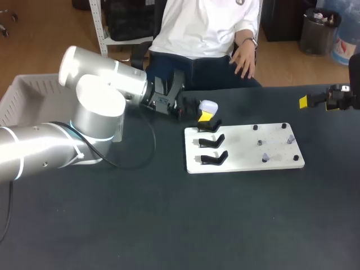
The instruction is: Pick up each earbud case from the left stands, insert the matching earbuds, close the lid, and place the case in the box.
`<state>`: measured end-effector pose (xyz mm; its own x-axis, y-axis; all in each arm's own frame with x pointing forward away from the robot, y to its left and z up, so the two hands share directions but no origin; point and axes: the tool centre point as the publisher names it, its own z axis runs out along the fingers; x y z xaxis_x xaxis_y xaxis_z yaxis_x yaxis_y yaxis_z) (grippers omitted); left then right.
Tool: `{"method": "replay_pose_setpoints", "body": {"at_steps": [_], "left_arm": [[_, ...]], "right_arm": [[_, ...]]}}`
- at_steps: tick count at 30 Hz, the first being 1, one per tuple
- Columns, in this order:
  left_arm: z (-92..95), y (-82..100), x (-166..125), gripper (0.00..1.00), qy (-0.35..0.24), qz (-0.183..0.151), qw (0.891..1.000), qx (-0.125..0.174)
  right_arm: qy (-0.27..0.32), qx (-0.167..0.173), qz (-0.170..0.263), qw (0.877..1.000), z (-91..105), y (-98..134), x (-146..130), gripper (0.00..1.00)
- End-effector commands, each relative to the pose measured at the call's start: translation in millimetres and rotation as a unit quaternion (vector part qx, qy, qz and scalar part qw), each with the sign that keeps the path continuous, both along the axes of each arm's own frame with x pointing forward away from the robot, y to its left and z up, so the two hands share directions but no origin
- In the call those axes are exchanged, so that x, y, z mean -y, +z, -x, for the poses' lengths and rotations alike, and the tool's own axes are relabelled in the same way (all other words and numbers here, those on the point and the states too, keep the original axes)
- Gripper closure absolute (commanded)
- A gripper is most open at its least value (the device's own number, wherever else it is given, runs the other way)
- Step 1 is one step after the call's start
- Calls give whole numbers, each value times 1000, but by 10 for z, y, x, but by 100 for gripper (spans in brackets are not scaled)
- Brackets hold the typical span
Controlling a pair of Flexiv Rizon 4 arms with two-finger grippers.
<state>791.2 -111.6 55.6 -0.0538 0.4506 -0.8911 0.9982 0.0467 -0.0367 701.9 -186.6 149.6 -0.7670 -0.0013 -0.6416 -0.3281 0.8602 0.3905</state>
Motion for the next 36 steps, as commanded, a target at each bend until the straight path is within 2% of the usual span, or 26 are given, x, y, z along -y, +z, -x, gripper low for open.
{"method": "replay_pose_setpoints", "body": {"at_steps": [1, 7, 9, 13, 23, 26, 32, 36], "left_arm": [[59, 194, -1, 100, 5, 1, 1000, 13], [20, 284, 170, 100, -9, 7, 1000, 22], [23, 312, 219, 100, -12, 6, 999, 32], [29, 366, 312, 100, -11, 17, 999, 31], [133, 562, 586, 100, -28, 30, 998, 52], [175, 638, 659, 100, -35, 23, 997, 65], [198, 605, 736, 100, -51, 10, 997, 62], [242, 621, 767, 100, -57, 16, 996, 63]], "right_arm": [[-1, 0, 1, 1000, 2, 0, -2, 0], [-1, 0, 1, 1000, 2, 0, -2, 0], [9, -1, -3, 1000, 26, -15, -74, 0], [18, 0, -7, 1000, 59, -7, -271, 0], [61, -14, -13, 998, 15, -44, -664, 0], [71, -11, -14, 997, -9, -25, -753, 0], [83, -12, -19, 996, -44, 22, -839, 0], [96, -22, -23, 995, -72, -23, -926, 0]]}}
